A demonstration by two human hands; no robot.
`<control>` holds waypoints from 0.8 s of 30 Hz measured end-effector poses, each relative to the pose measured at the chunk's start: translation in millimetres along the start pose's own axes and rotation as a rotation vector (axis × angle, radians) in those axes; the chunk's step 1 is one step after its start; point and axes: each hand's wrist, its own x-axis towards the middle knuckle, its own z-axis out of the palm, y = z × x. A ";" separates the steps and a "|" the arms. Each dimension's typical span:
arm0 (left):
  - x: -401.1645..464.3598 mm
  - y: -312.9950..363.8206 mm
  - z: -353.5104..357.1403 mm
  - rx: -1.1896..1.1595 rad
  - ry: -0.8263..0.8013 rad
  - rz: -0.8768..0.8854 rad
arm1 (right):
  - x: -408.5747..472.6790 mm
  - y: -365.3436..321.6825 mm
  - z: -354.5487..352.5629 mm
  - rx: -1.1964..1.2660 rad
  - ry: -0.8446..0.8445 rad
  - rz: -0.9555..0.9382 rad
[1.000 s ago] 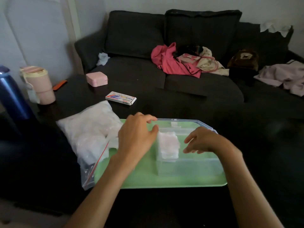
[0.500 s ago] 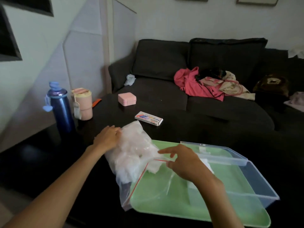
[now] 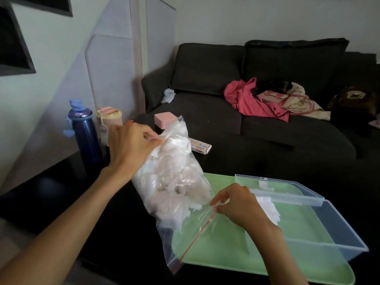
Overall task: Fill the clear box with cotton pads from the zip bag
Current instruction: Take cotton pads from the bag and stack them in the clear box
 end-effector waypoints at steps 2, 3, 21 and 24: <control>-10.2 26.0 -22.1 0.070 0.035 0.155 | -16.9 6.0 -9.1 0.052 0.017 0.009; -9.5 29.7 -25.2 0.123 0.001 0.191 | -17.7 7.4 -7.6 0.071 0.025 0.009; -23.4 37.2 14.4 0.450 -0.719 -0.078 | -15.7 22.0 -11.8 0.278 0.258 -0.055; -53.5 50.8 6.8 0.118 -0.791 -0.220 | -10.7 13.2 -9.4 0.397 0.314 -0.063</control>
